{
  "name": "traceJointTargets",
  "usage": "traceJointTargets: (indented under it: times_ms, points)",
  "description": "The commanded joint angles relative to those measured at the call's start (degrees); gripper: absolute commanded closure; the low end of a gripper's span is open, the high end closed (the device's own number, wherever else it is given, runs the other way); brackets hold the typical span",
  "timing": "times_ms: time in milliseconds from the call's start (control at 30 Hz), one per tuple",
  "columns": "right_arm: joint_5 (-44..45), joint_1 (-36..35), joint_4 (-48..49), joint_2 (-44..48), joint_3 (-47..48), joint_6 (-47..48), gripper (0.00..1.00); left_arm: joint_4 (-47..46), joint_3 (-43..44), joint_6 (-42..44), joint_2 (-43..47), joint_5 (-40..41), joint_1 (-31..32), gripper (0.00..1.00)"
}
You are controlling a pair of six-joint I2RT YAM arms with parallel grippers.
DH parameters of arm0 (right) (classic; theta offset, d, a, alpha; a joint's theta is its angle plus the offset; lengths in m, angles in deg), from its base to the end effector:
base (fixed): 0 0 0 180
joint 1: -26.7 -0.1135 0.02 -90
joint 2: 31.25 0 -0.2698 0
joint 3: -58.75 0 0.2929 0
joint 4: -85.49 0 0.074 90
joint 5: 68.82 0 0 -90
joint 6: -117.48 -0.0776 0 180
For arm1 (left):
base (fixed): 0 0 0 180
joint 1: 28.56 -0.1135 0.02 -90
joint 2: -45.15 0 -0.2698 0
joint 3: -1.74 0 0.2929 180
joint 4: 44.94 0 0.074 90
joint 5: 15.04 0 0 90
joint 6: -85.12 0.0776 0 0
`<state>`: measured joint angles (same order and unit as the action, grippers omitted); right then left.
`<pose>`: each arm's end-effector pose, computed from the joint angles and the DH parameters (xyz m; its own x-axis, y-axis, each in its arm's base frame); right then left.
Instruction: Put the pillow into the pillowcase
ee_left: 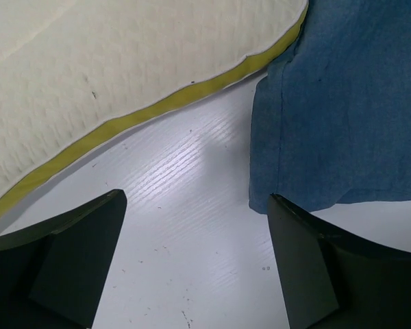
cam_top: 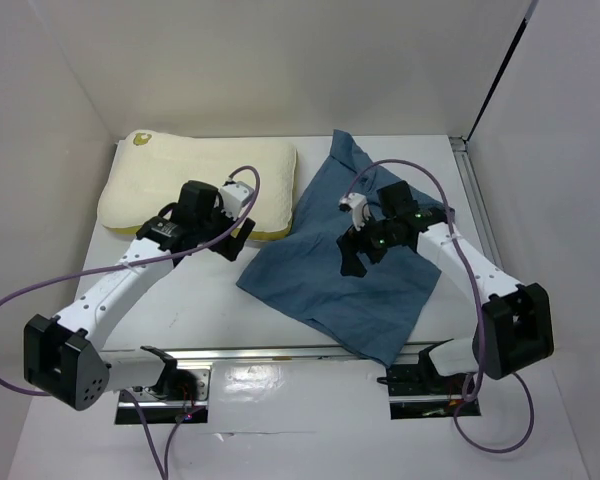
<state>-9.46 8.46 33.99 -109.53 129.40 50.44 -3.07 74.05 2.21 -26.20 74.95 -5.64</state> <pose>0.2989 0.1401 0.2180 -0.5487 -0.5342 -0.6431 -0.7946 0.5723 0.2026 0.3142 -0.1329 0.2748 -0.5505 0.3668 -0.7500 0.4610 0.8825 0.0932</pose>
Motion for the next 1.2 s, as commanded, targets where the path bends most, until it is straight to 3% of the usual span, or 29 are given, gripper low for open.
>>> traceJointTargets:
  times_ms: [0, 133, 433, 500, 667, 933, 1167]
  points:
    - [-1.18, -5.21, -1.97, 2.34, 0.06, 3.57, 0.02, 0.63, 0.16, -1.29, -0.71, 2.03, 0.20, 0.02]
    - [3.98, -14.78, -1.72, 2.34, -0.99, 7.27, 0.02, 1.33, 1.74, -1.29, -2.21, 2.03, 0.20, 0.01]
    - [14.98, -24.20, 3.99, 0.59, -6.87, 7.27, 0.08, 0.81, 4.28, -0.68, -2.73, 3.08, 0.20, 0.01]
    - [14.99, -24.82, 4.52, 0.59, -7.41, 7.27, 0.15, 0.29, 4.98, -0.68, -3.35, 4.40, 0.20, 0.01]
    - [10.51, -25.44, 5.31, -0.11, -9.43, 4.12, 0.19, -1.48, 6.04, 0.64, -3.88, 8.79, 0.20, 0.01]
    - [8.84, -26.76, 9.62, -3.19, -9.09, -0.11, 0.30, -1.13, 9.38, -1.72, -7.22, 8.27, -2.09, 0.01]
    - [7.08, -27.29, 11.99, -6.80, -8.55, -1.86, 0.32, 0.10, 12.98, -3.66, -10.47, 8.27, -3.93, 0.01]
